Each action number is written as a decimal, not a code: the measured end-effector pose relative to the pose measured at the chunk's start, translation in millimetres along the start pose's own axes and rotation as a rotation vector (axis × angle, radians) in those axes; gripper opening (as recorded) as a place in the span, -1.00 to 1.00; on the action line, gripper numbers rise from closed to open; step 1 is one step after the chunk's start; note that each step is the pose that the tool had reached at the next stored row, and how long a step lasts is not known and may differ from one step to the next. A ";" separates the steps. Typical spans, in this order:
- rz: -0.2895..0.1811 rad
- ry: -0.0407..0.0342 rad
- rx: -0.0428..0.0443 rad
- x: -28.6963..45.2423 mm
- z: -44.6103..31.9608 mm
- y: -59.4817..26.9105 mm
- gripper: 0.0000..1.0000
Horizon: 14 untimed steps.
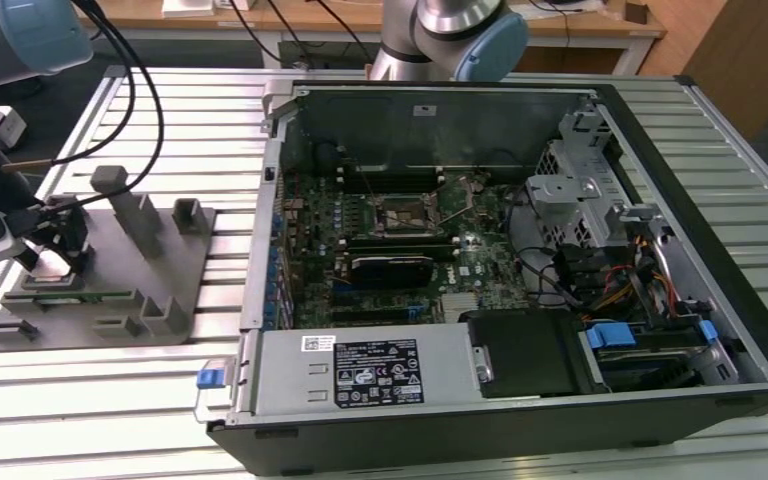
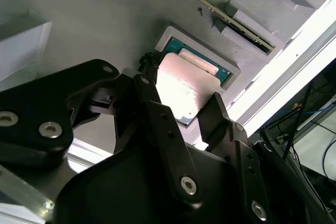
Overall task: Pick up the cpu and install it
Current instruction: 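Pick up the cpu and move it towards the insertion slot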
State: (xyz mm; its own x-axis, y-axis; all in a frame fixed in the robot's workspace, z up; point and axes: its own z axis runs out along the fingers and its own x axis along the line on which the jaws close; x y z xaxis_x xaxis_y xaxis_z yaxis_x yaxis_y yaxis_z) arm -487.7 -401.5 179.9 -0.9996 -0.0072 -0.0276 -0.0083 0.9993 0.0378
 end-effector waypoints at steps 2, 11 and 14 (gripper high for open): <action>0.000 0.0003 0.0001 0.0 -0.6 0.0 0.09; 0.000 0.0005 0.0002 0.0 -4.0 0.1 0.09; 0.000 0.0002 0.0000 -0.2 -7.9 0.3 0.09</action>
State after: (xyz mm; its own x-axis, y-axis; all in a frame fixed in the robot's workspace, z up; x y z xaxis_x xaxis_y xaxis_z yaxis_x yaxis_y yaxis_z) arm -487.7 -401.6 187.8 -0.9996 -0.0072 -0.0275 -0.0083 0.9993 0.0378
